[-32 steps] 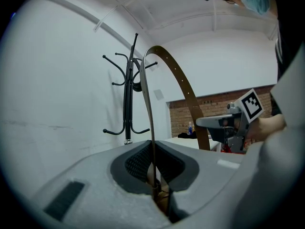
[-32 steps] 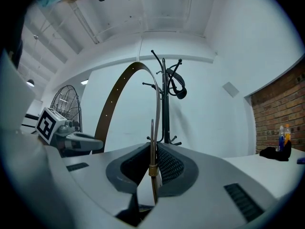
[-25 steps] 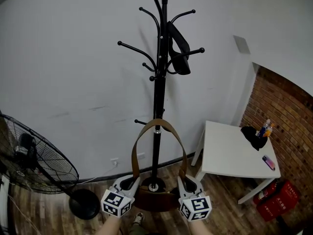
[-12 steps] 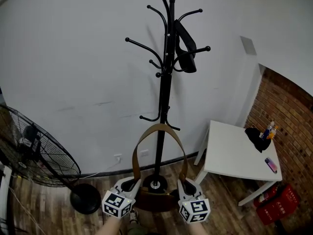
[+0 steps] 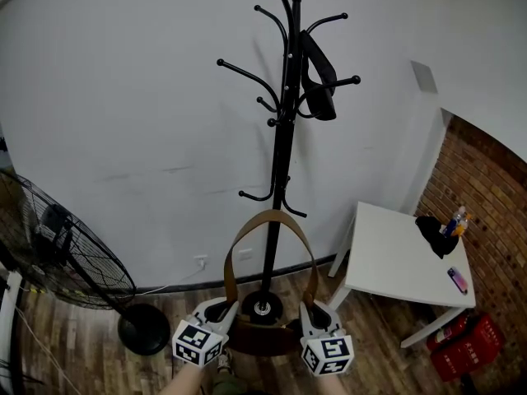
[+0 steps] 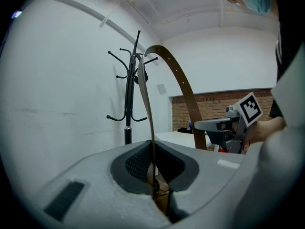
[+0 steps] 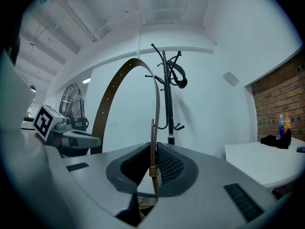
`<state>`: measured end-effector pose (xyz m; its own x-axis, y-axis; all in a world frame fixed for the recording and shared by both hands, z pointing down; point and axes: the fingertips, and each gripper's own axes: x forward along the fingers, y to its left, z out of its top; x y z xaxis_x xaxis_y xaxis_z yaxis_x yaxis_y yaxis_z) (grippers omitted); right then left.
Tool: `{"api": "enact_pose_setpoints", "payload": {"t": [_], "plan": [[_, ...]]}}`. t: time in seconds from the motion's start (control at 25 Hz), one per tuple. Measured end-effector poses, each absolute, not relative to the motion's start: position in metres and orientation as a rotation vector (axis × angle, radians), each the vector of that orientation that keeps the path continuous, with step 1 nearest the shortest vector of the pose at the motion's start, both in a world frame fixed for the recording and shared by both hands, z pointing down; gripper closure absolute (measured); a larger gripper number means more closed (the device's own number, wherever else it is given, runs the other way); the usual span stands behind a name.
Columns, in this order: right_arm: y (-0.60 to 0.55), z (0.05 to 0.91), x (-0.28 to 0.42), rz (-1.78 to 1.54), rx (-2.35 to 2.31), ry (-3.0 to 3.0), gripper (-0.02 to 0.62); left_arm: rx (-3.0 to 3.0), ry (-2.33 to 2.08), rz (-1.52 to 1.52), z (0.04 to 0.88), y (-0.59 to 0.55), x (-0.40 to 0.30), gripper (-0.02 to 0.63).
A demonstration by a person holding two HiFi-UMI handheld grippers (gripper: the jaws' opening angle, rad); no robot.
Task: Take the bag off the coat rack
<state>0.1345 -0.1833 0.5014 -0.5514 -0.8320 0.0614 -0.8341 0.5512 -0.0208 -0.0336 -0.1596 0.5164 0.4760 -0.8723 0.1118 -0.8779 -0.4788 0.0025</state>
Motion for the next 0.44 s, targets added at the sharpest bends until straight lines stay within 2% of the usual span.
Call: {"api": "enact_pose_setpoints", "payload": {"t": [0.44], "plan": [[-0.183,0.491,0.138,0.051,1.466,-2.74,0.558,2.649,-1.591,0.139,0.509,-0.157,-0.031,0.589]]}}
